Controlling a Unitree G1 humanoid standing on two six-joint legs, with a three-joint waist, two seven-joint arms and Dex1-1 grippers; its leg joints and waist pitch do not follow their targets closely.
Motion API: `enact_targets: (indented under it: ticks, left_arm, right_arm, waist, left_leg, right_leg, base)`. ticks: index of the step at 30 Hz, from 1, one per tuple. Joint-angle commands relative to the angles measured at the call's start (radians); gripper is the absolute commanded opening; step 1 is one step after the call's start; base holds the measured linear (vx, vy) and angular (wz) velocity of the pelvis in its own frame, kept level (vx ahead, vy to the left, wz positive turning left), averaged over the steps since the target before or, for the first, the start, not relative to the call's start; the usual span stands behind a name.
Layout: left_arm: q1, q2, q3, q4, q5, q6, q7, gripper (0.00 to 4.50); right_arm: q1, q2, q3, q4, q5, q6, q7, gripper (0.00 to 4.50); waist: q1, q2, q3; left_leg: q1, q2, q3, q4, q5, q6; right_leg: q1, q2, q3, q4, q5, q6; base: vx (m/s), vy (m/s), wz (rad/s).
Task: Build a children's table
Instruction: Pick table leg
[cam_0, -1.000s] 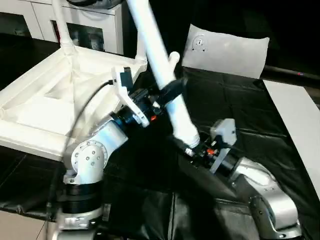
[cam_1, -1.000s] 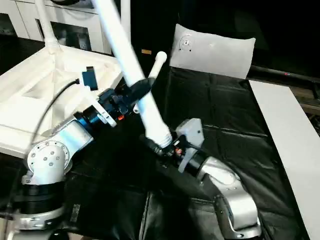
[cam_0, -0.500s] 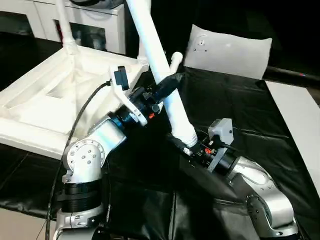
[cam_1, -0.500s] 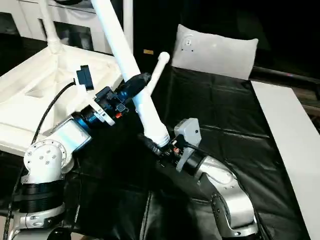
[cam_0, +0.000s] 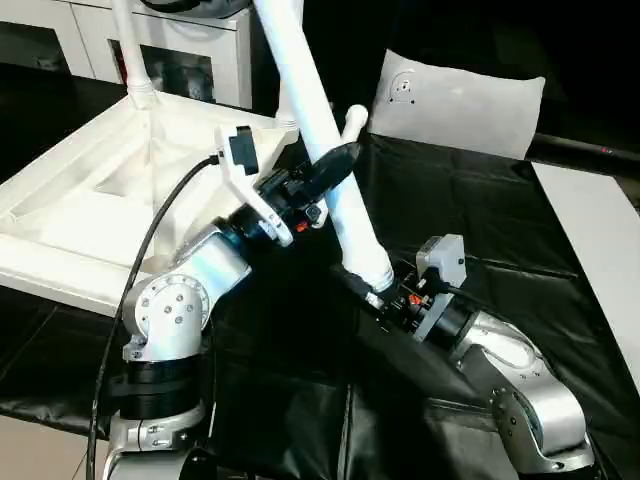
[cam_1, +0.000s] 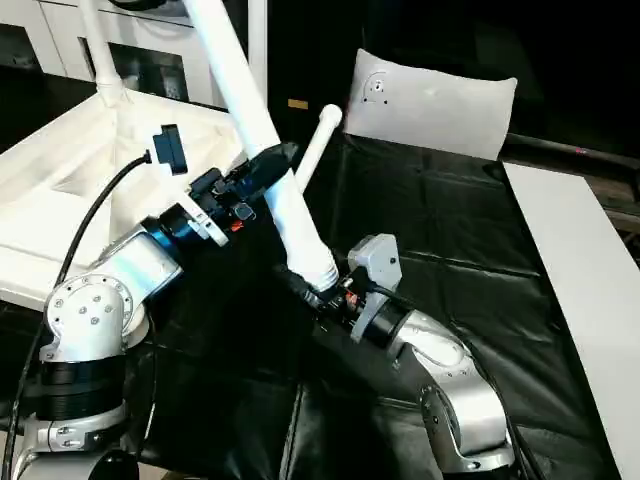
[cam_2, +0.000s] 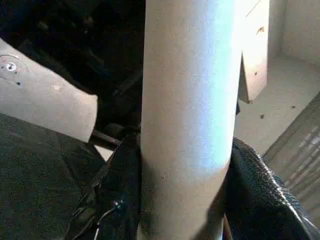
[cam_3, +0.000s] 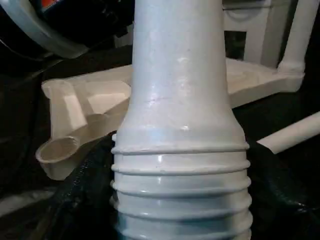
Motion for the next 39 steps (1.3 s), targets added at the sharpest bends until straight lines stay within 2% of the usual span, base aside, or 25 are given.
enact_targets:
  ticks: [1, 3, 5, 8, 10, 14, 17, 19, 22, 26, 30, 33, 34, 37, 38, 39]
  left_arm:
    - [-0.029, 0.004, 0.001, 0.009, 0.020, -0.015, 0.016, 1.90]
    - [-0.037, 0.011, 0.000, 0.013, 0.026, -0.017, 0.021, 1.90]
    - [-0.073, 0.035, 0.012, 0.039, 0.051, -0.039, 0.027, 1.90]
    - [-0.098, 0.057, 0.024, 0.060, 0.058, -0.045, 0.023, 1.90]
    - [-0.108, 0.071, 0.029, 0.070, 0.059, -0.042, 0.017, 1.90]
    - [-0.121, 0.100, 0.031, 0.082, 0.062, -0.033, -0.002, 1.90]
    - [-0.135, 0.124, 0.027, 0.093, 0.058, -0.020, -0.027, 1.90]
    - [-0.141, 0.130, 0.025, 0.096, 0.058, -0.019, -0.035, 1.90]
    - [-0.145, 0.138, 0.019, 0.097, 0.057, -0.014, -0.044, 1.90]
    - [-0.144, 0.146, 0.011, 0.092, 0.054, -0.008, -0.054, 1.90]
    - [-0.146, 0.147, 0.003, 0.085, 0.052, -0.001, -0.064, 1.90]
    - [-0.142, 0.149, -0.008, 0.073, 0.042, 0.014, -0.085, 1.90]
    - [-0.141, 0.150, -0.011, 0.069, 0.039, 0.017, -0.092, 1.90]
    - [-0.129, 0.168, -0.034, 0.050, 0.021, 0.037, -0.141, 1.90]
    - [-0.124, 0.180, -0.046, 0.042, 0.014, 0.046, -0.168, 1.90]
    - [-0.115, 0.204, -0.066, 0.027, 0.001, 0.063, -0.224, 1.90]
  right_arm:
    - [-0.009, -0.001, -0.021, -0.009, 0.044, 0.041, 0.007, 3.46]
    - [-0.010, -0.003, -0.022, -0.011, 0.051, 0.047, 0.008, 3.46]
    - [0.003, -0.038, -0.007, -0.007, -0.005, -0.008, 0.020, 3.80]
    - [0.028, -0.071, -0.023, -0.035, 0.045, 0.056, 0.047, 3.93]
    - [0.035, -0.088, -0.039, -0.040, 0.047, 0.054, 0.047, 4.22]
    - [0.044, -0.131, -0.104, -0.053, 0.096, 0.075, 0.069, 4.45]
    - [0.010, -0.158, -0.187, -0.045, 0.137, 0.085, 0.046, 4.50]
    - [-0.014, -0.173, -0.213, -0.046, 0.158, 0.101, 0.041, 4.50]
    - [-0.044, -0.193, -0.222, -0.050, 0.165, 0.117, 0.046, 4.50]
    - [-0.080, -0.224, -0.200, -0.059, 0.148, 0.150, 0.055, 4.50]
    - [-0.133, -0.228, -0.126, -0.082, 0.110, 0.215, 0.020, 4.50]
    - [-0.173, -0.210, -0.079, -0.078, 0.093, 0.256, -0.020, 4.50]
    - [-0.180, -0.204, -0.073, -0.077, 0.094, 0.262, -0.026, 4.50]
    - [-0.195, -0.181, -0.073, -0.079, 0.139, 0.284, -0.020, 4.50]
    - [-0.199, -0.175, -0.078, -0.080, 0.160, 0.296, -0.016, 4.50]
    - [-0.209, -0.166, -0.091, -0.081, 0.201, 0.322, -0.009, 4.50]
  waist:
    - [-0.001, 0.018, -0.058]
    - [-0.001, 0.018, -0.058]
    - [0.001, 0.017, -0.059]
    - [0.003, 0.017, -0.058]
    - [0.003, 0.016, -0.061]
    - [0.006, 0.019, -0.060]
    - [0.007, 0.017, -0.059]
    - [0.006, 0.016, -0.059]
    - [0.007, 0.017, -0.059]
    - [0.007, 0.016, -0.062]
    - [0.006, 0.012, -0.061]
    - [0.007, 0.011, -0.060]
    - [0.006, 0.014, -0.060]
    - [0.008, 0.015, -0.060]
    - [0.011, 0.013, -0.060]
    - [0.012, 0.016, -0.062]
  left_leg:
    - [0.020, 0.066, -0.024, -0.093, -0.165, -0.012]
    - [0.020, 0.067, -0.025, -0.094, -0.165, -0.013]
    - [0.021, 0.067, -0.024, -0.094, -0.160, -0.018]
    - [0.019, 0.065, -0.024, -0.093, -0.154, -0.013]
    - [0.018, 0.065, -0.024, -0.090, -0.131, -0.005]
    - [0.021, 0.067, -0.024, -0.090, -0.135, -0.002]
    - [0.021, 0.065, -0.022, -0.090, -0.146, -0.004]
    - [0.022, 0.064, -0.023, -0.090, -0.145, -0.006]
    - [0.020, 0.064, -0.021, -0.088, -0.128, -0.003]
    - [0.020, 0.063, -0.021, -0.087, -0.105, 0.001]
    - [0.021, 0.064, -0.020, -0.087, -0.100, 0.001]
    - [0.022, 0.065, -0.019, -0.087, -0.103, -0.009]
    - [0.023, 0.064, -0.020, -0.089, -0.106, -0.014]
    - [0.024, 0.066, -0.020, -0.089, -0.116, -0.019]
    - [0.023, 0.066, -0.021, -0.090, -0.112, -0.019]
    - [0.024, 0.066, -0.021, -0.091, -0.102, -0.020]
  right_leg:
    - [0.037, -0.112, 0.057, -0.086, -0.198, -0.144]
    - [0.038, -0.112, 0.057, -0.085, -0.197, -0.144]
    - [0.037, -0.112, 0.057, -0.085, -0.186, -0.145]
    - [0.043, -0.112, 0.058, -0.084, -0.175, -0.140]
    - [0.043, -0.112, 0.057, -0.080, -0.141, -0.153]
    - [0.042, -0.114, 0.056, -0.080, -0.145, -0.167]
    - [0.041, -0.114, 0.057, -0.083, -0.174, -0.166]
    - [0.040, -0.112, 0.055, -0.083, -0.193, -0.163]
    - [0.041, -0.114, 0.055, -0.084, -0.188, -0.163]
    - [0.043, -0.111, 0.054, -0.079, -0.148, -0.173]
    - [0.042, -0.113, 0.054, -0.080, -0.155, -0.179]
    - [0.040, -0.115, 0.056, -0.080, -0.171, -0.172]
    - [0.038, -0.113, 0.055, -0.078, -0.179, -0.173]
    - [0.038, -0.115, 0.056, -0.079, -0.181, -0.169]
    - [0.039, -0.115, 0.056, -0.076, -0.176, -0.166]
    - [0.038, -0.115, 0.056, -0.074, -0.158, -0.166]
  base:
    - [0.000, 0.000, 0.00]
    - [0.000, 0.000, 0.00]
    - [0.000, 0.000, 0.00]
    - [0.000, 0.000, 0.00]
    - [0.000, 0.000, 0.00]
    - [0.000, 0.000, 0.00]
    - [0.000, 0.000, 0.00]
    - [0.000, 0.000, 0.00]
    - [0.000, 0.000, 0.00]
    - [0.000, 0.000, 0.00]
    - [0.000, 0.000, 0.00]
    - [0.000, 0.000, 0.00]
    - [0.000, 0.000, 0.00]
    - [0.000, 0.000, 0.00]
    - [0.000, 0.000, 0.00]
    - [0.000, 0.000, 0.00]
